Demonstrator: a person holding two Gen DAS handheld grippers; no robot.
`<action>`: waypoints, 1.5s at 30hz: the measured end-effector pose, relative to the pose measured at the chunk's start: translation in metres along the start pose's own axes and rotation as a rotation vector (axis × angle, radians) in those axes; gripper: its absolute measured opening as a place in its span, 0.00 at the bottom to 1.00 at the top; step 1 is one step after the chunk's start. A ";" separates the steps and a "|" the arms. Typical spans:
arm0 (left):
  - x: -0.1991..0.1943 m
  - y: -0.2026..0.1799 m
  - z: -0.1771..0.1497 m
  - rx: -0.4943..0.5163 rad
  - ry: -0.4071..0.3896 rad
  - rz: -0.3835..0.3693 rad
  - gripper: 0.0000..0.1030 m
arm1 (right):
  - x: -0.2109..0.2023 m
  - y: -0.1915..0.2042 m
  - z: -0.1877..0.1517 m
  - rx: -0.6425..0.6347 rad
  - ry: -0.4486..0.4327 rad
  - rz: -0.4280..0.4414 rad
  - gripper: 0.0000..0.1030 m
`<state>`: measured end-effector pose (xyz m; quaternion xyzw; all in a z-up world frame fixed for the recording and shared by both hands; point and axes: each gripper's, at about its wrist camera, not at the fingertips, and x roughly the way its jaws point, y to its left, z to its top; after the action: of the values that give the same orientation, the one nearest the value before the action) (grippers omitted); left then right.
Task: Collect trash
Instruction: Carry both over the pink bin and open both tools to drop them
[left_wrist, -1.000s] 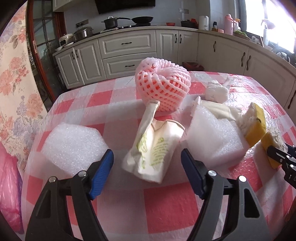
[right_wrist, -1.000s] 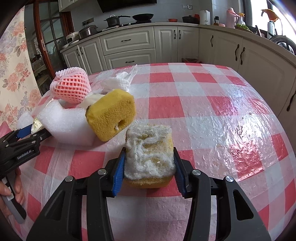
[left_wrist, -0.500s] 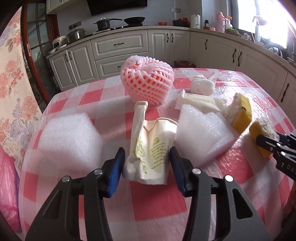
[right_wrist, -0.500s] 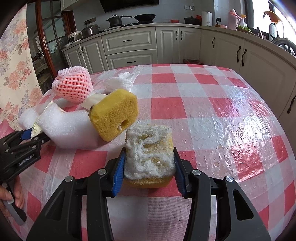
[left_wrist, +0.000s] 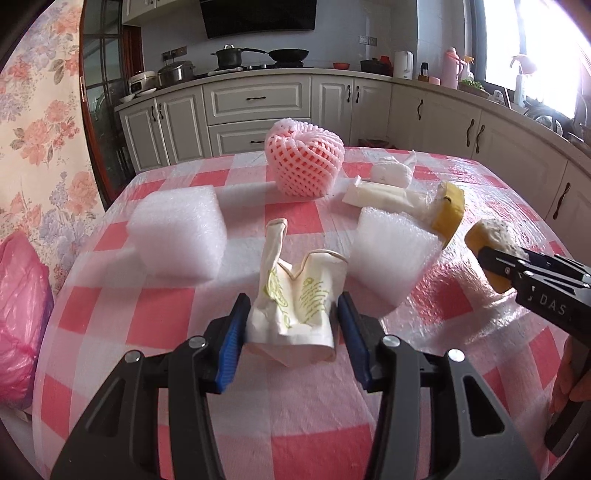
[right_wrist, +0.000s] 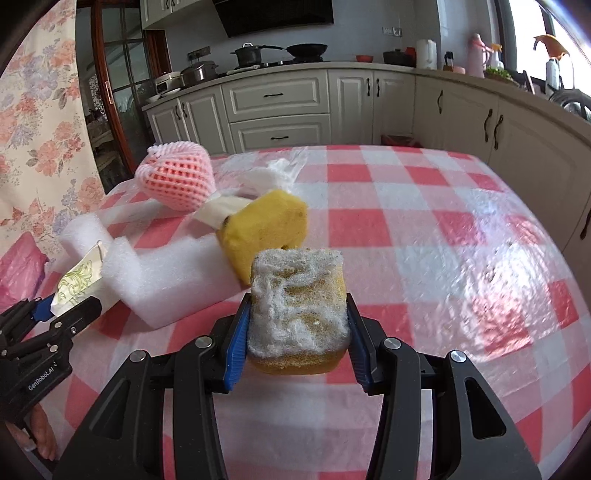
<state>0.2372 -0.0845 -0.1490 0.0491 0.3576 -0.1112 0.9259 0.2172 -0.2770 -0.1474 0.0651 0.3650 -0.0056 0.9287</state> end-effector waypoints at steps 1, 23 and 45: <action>-0.003 0.002 -0.003 -0.009 -0.003 0.002 0.46 | -0.002 0.005 -0.002 -0.009 -0.006 0.010 0.44; -0.052 0.050 -0.037 -0.139 -0.047 0.016 0.41 | -0.032 0.073 -0.020 -0.141 -0.035 0.115 0.44; -0.137 0.144 -0.049 -0.266 -0.183 0.207 0.41 | -0.041 0.193 -0.004 -0.337 -0.068 0.363 0.44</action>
<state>0.1412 0.0872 -0.0914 -0.0475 0.2763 0.0287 0.9595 0.1957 -0.0867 -0.0999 -0.0267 0.3117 0.2199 0.9240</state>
